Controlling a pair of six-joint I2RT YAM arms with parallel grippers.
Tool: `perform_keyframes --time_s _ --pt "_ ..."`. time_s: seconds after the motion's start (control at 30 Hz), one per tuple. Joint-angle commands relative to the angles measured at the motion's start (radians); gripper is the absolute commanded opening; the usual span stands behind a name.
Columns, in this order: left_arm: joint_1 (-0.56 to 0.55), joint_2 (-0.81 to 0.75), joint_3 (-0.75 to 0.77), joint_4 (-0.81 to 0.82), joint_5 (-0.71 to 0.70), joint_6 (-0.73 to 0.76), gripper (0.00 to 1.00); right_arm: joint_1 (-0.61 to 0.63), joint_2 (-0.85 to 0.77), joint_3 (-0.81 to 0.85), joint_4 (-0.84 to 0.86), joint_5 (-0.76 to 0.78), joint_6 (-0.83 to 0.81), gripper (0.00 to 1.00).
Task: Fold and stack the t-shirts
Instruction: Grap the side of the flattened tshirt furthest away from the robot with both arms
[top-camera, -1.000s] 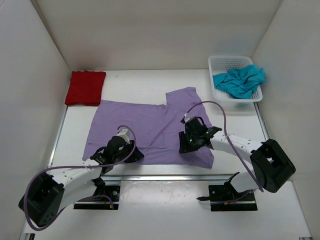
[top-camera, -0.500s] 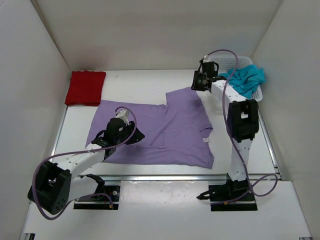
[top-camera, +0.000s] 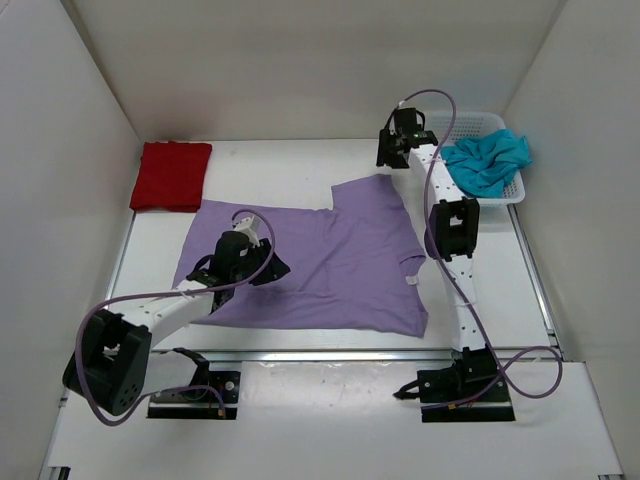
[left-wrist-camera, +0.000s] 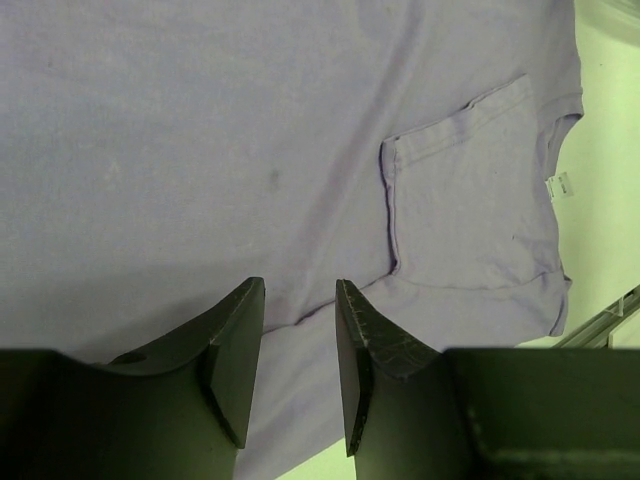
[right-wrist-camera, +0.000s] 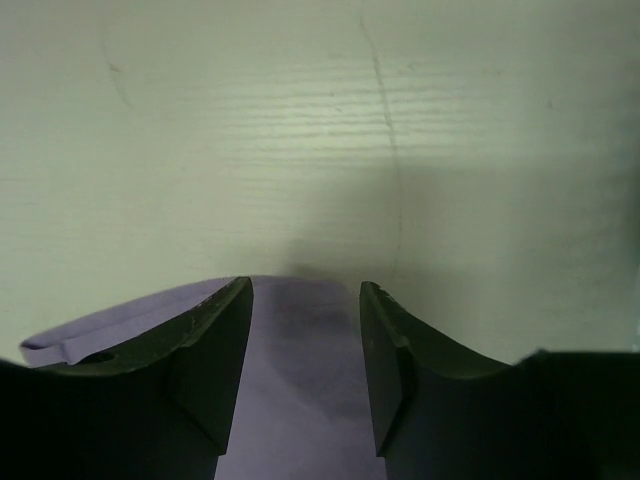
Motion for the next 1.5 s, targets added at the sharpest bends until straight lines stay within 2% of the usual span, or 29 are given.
perform_keyframes --time_s 0.0,0.13,0.3,0.4,0.43,0.53,0.7,0.73,0.77,0.83,0.87,0.9,0.93,0.97,1.03,1.17,1.3,1.47 --pt "0.02 -0.006 0.061 0.015 0.008 0.002 0.45 -0.002 0.021 0.021 -0.085 0.029 -0.014 0.45" --pt "0.041 0.016 0.093 0.018 0.016 -0.002 0.45 0.007 0.02 0.038 -0.1 0.074 -0.009 0.45" --pt "0.058 0.031 0.142 0.019 0.002 0.001 0.45 0.006 0.03 0.017 -0.097 0.041 -0.007 0.46" --pt "0.063 0.056 0.167 0.016 -0.008 0.001 0.45 0.001 0.046 0.024 -0.084 -0.023 -0.012 0.4" --pt "0.067 0.063 0.178 0.016 -0.015 -0.001 0.45 0.006 0.043 0.023 -0.073 -0.02 -0.004 0.36" --pt "0.093 0.102 0.196 0.019 -0.002 -0.007 0.44 0.003 0.044 0.021 -0.051 -0.057 0.011 0.32" --pt "0.158 0.154 0.227 0.015 -0.013 -0.012 0.44 0.004 0.043 0.021 -0.037 -0.057 -0.001 0.23" --pt "0.177 0.162 0.234 0.018 -0.013 -0.012 0.44 -0.003 0.05 0.026 -0.03 -0.055 -0.007 0.25" --pt "0.19 0.178 0.244 0.015 -0.022 -0.01 0.44 0.004 0.05 0.026 -0.022 -0.057 -0.006 0.31" --pt "0.213 0.207 0.289 -0.014 -0.05 0.002 0.44 -0.005 0.046 0.024 -0.001 -0.075 -0.003 0.34" --pt "0.231 0.238 0.311 -0.019 -0.051 0.004 0.44 -0.01 0.049 0.023 -0.001 -0.081 -0.001 0.31" --pt "0.237 0.249 0.323 -0.021 -0.073 0.004 0.45 -0.013 0.053 0.023 0.008 -0.098 -0.004 0.27" --pt "0.257 0.279 0.351 -0.025 -0.073 0.01 0.46 -0.019 0.055 0.032 -0.005 -0.101 0.005 0.16" --pt "0.28 0.309 0.386 -0.04 -0.102 0.017 0.46 -0.025 0.058 0.046 -0.011 -0.103 0.009 0.1" --pt "0.305 0.362 0.453 -0.06 -0.134 0.037 0.5 -0.031 0.066 0.069 -0.021 -0.115 0.011 0.02" --pt "0.385 0.52 0.628 -0.184 -0.228 0.099 0.53 -0.039 0.057 0.106 -0.04 -0.138 0.014 0.0" --pt "0.452 0.626 0.722 -0.22 -0.31 0.132 0.61 -0.022 0.018 0.116 -0.042 -0.161 -0.001 0.0" --pt "0.5 0.767 0.881 -0.297 -0.376 0.183 0.61 0.004 0.009 0.146 -0.059 -0.189 -0.018 0.0"
